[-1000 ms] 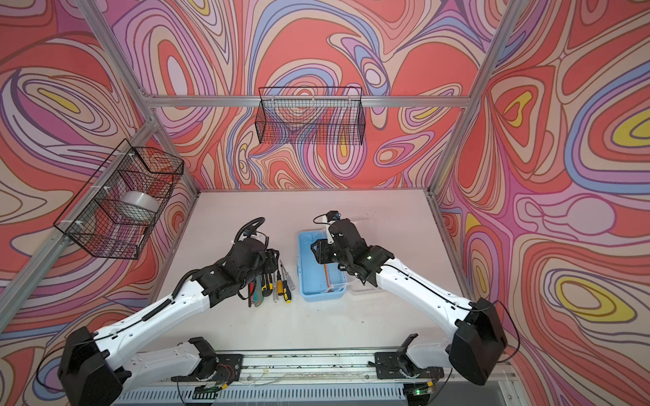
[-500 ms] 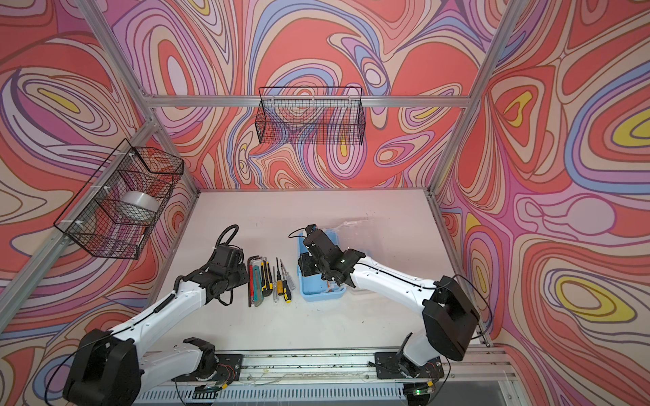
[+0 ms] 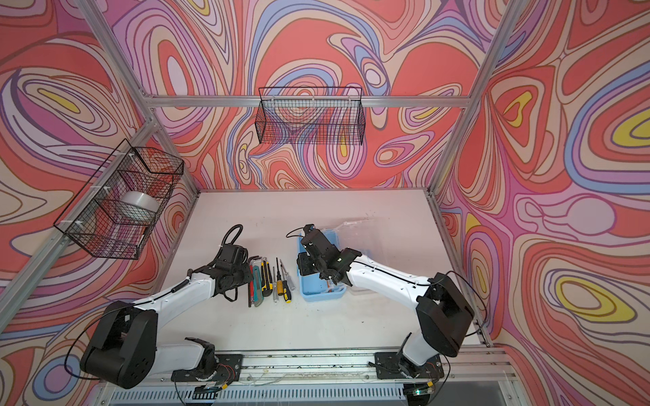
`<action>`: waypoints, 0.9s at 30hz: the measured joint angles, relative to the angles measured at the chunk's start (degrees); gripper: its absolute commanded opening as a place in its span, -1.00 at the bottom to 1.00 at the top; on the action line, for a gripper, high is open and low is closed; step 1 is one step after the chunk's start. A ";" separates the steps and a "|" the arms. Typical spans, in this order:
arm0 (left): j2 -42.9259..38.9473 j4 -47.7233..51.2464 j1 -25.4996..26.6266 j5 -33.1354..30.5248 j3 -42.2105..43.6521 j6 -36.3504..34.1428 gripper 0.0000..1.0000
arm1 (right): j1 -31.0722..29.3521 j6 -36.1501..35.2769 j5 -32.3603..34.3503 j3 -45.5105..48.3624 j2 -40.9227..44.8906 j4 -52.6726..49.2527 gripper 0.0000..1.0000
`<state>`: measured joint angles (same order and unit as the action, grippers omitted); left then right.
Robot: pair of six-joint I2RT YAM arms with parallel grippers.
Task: Pack the tool kit
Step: 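Move the left gripper back over the tools to the black hex key, then close the left gripper on the black hex key and lift it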
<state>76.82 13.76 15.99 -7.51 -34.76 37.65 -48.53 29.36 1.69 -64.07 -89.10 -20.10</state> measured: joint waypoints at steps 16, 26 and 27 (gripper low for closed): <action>5.46 -2.86 -0.37 0.09 -0.74 -0.15 -0.54 | 0.13 -0.20 0.44 0.00 -0.81 0.42 -0.20; 7.13 -2.80 -0.63 0.42 -2.08 -0.17 -0.69 | 0.52 -0.20 0.46 0.00 -0.81 0.50 -0.20; 7.34 -2.71 -0.61 0.48 -2.29 -0.17 -0.71 | 0.57 -0.20 0.46 0.00 -0.81 0.57 -0.20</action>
<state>84.16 11.05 15.38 -7.03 -37.06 37.47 -47.97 29.17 2.15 -64.07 -89.91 -19.53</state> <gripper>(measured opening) 0.170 0.399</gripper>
